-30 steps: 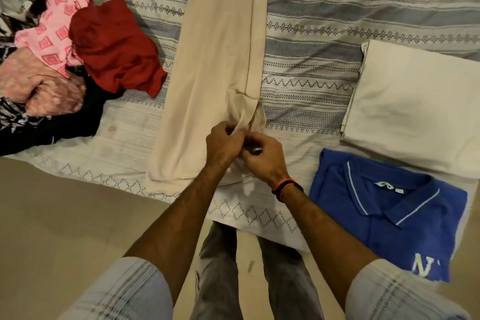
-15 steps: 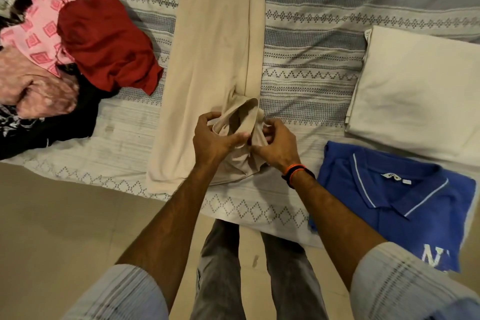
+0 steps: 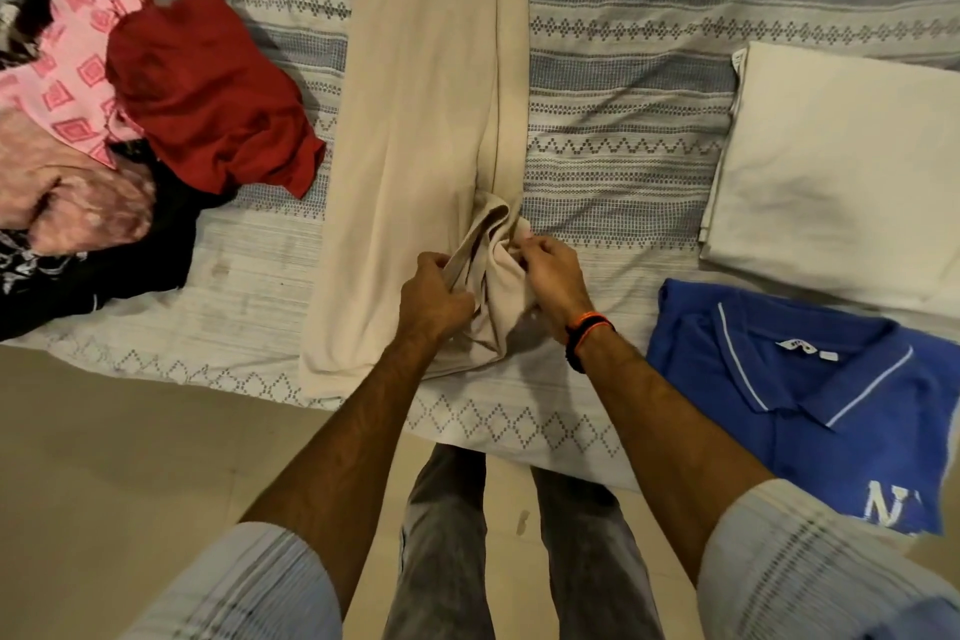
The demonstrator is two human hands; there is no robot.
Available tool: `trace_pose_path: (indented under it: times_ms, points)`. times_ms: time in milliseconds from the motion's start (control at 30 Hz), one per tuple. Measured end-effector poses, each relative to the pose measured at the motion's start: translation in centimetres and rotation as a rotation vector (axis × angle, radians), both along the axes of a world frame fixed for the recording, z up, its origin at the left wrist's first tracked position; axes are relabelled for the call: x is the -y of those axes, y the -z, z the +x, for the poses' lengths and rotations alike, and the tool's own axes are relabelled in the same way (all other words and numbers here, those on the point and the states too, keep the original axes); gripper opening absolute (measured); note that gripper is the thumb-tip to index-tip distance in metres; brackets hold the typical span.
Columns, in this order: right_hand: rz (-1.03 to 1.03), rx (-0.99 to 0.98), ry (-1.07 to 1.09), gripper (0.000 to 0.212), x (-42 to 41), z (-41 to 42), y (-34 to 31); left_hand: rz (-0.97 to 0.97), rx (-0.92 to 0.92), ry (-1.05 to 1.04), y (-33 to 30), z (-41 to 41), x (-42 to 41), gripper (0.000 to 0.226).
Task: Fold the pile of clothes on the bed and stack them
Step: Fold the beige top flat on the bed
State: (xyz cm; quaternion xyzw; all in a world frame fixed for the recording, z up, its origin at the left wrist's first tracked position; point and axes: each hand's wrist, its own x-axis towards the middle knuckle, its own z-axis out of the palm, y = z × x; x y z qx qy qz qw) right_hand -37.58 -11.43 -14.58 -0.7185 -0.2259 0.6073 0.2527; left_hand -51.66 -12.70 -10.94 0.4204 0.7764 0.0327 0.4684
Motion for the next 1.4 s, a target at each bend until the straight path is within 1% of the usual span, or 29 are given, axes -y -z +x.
trace_pose_path:
  times_ms: [67,133,200,267,333,400,433,500,533,567,633,733,800,867,933,967,1000,1033,1067,1100,1133,1167,1200,1233,1267,1300,1333,1367,1400]
  points:
    - [-0.048,-0.016,0.132,0.049,-0.1,-0.3,2.6,0.030,-0.003,0.026,0.0,0.2,0.1,0.067]
    - [-0.075,-0.043,0.165,0.050,-0.5,-0.5,2.1,0.067,-0.016,0.085,0.4,0.5,0.4,0.082]
    - [-0.103,-0.117,0.163,0.036,-0.8,-0.8,-0.5,0.111,-0.060,0.176,0.7,0.9,0.7,0.091]
    - [-0.117,-0.201,0.153,0.022,-1.0,-0.6,-1.5,0.164,-0.126,0.260,1.0,1.1,0.8,0.096]
    - [-0.084,-0.218,0.148,0.023,-0.8,0.0,-1.9,0.213,-0.175,0.344,1.0,1.5,0.9,0.101]
    - [0.006,-0.180,0.219,0.022,-0.5,0.8,-2.1,0.225,-0.224,0.422,1.0,1.8,1.1,0.106]
    - [0.075,-0.135,0.288,0.019,-0.4,1.4,-2.1,0.226,-0.225,0.421,0.9,1.8,1.2,0.104]
    - [0.210,-0.003,0.412,0.015,-0.3,2.8,-1.9,0.244,-0.179,0.336,0.7,1.7,1.0,0.091]
    - [0.249,0.065,0.417,0.013,-0.2,3.4,-1.8,0.250,-0.160,0.290,0.5,1.7,0.8,0.084]
    - [0.263,0.131,0.382,0.014,0.1,3.9,-1.5,0.251,-0.149,0.262,0.4,1.7,0.7,0.077]
    - [0.221,0.209,0.256,0.020,0.4,4.8,-0.9,0.257,-0.140,0.230,0.3,2.0,0.5,0.067]
    - [0.137,0.299,0.082,0.041,0.4,5.3,-0.9,0.279,-0.132,0.122,0.3,2.4,0.1,0.043]
    - [0.198,0.371,0.101,0.039,0.3,5.6,-1.2,0.301,-0.122,-0.015,0.4,2.8,-0.1,0.032]
    - [0.236,0.430,0.158,0.031,0.5,6.0,-1.6,0.371,-0.089,-0.116,0.3,3.2,-0.2,0.028]
    - [0.170,0.487,0.112,0.030,1.1,6.4,-1.4,0.470,-0.049,-0.139,0.0,3.7,-0.1,0.022]
    - [0.156,0.554,0.057,0.031,1.6,6.7,-1.2,0.513,-0.021,-0.148,-0.1,4.0,0.0,0.020]
    - [0.188,0.648,-0.010,0.032,1.9,6.8,-1.2,0.553,0.013,-0.162,-0.2,4.3,0.0,0.017]
    - [0.277,0.741,-0.067,0.032,2.1,6.8,-1.3,0.586,0.055,-0.173,-0.3,4.7,0.0,0.015]
    - [0.377,0.785,-0.088,0.030,2.2,6.8,-1.4,0.607,0.106,-0.168,-0.5,5.3,0.0,0.014]
    - [0.438,0.756,-0.080,0.024,2.1,6.8,-1.4,0.597,0.173,-0.147,-0.7,5.9,0.0,0.013]
    - [0.424,0.653,-0.048,0.016,1.9,6.8,-1.4,0.549,0.263,-0.114,-1.0,6.7,0.0,0.016]
    - [0.339,0.490,-0.032,0.021,1.4,6.6,-1.5,0.462,0.363,-0.080,-1.1,7.5,-0.1,0.022]
    - [0.218,0.306,-0.022,0.039,0.9,6.5,-1.4,0.368,0.442,-0.047,-1.1,8.1,0.0,0.029]
    - [0.105,0.150,-0.037,0.059,0.4,6.4,-1.5,0.312,0.451,-0.016,-1.0,8.5,0.2,0.033]
    - [0.031,0.076,-0.050,0.074,-0.1,6.4,-1.5,0.303,0.396,0.011,-0.8,8.7,0.5,0.033]
    - [0.003,0.055,-0.044,0.078,-0.4,6.5,-1.2,0.330,0.307,0.029,-0.5,8.5,0.7,0.030]
    - [-0.011,0.070,-0.017,0.070,-0.6,6.7,-1.0,0.369,0.192,0.049,-0.2,8.0,1.1,0.029]
    - [-0.010,0.092,0.014,0.056,-0.7,6.8,-0.8,0.409,0.067,0.083,0.1,7.3,1.6,0.031]
    - [-0.016,0.083,0.017,0.043,-0.7,6.9,-0.6,0.441,-0.053,0.134,0.4,6.2,2.2,0.039]
